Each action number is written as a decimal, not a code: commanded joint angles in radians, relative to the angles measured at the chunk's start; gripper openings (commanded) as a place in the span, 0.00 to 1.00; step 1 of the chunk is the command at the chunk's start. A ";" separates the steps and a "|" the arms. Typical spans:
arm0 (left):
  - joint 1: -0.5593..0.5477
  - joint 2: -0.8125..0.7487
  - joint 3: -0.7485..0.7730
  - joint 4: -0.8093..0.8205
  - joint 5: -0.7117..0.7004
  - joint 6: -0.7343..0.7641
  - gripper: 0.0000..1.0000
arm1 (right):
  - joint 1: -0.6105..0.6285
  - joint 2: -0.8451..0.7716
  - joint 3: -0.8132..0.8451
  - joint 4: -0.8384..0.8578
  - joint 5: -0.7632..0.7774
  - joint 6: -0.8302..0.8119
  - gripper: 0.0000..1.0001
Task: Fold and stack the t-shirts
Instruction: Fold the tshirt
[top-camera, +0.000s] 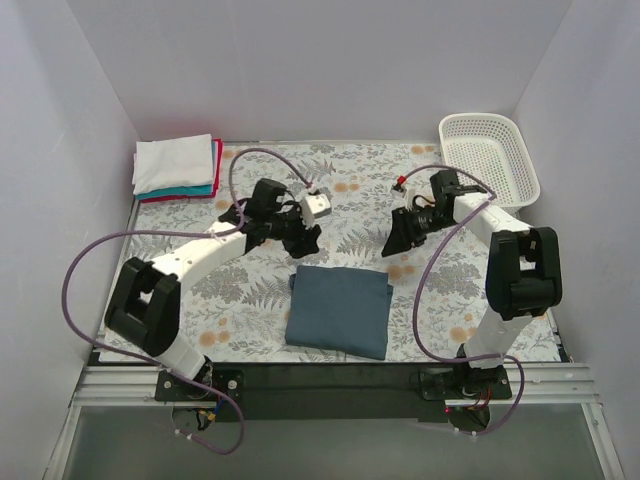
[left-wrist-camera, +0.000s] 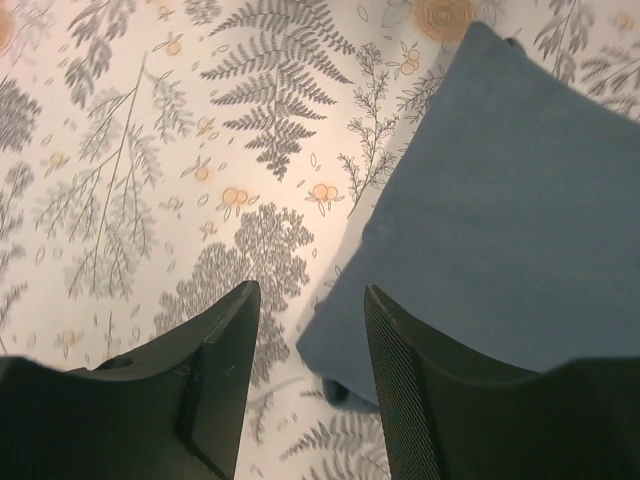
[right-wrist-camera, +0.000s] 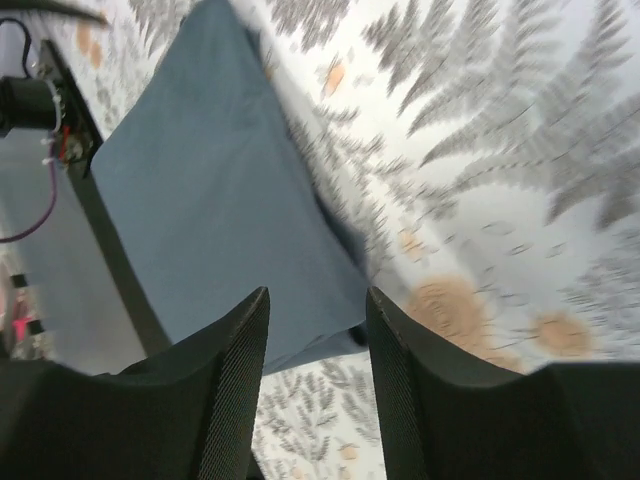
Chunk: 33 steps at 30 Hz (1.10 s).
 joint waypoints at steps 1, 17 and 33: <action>0.063 -0.114 -0.065 -0.059 0.071 -0.229 0.45 | 0.017 -0.038 -0.120 -0.059 -0.051 -0.028 0.51; 0.195 0.006 -0.128 -0.041 0.148 -0.509 0.47 | 0.017 0.031 -0.211 0.025 0.012 0.024 0.56; 0.194 0.110 -0.105 0.005 0.219 -0.602 0.21 | 0.017 0.104 -0.183 0.037 -0.002 0.041 0.19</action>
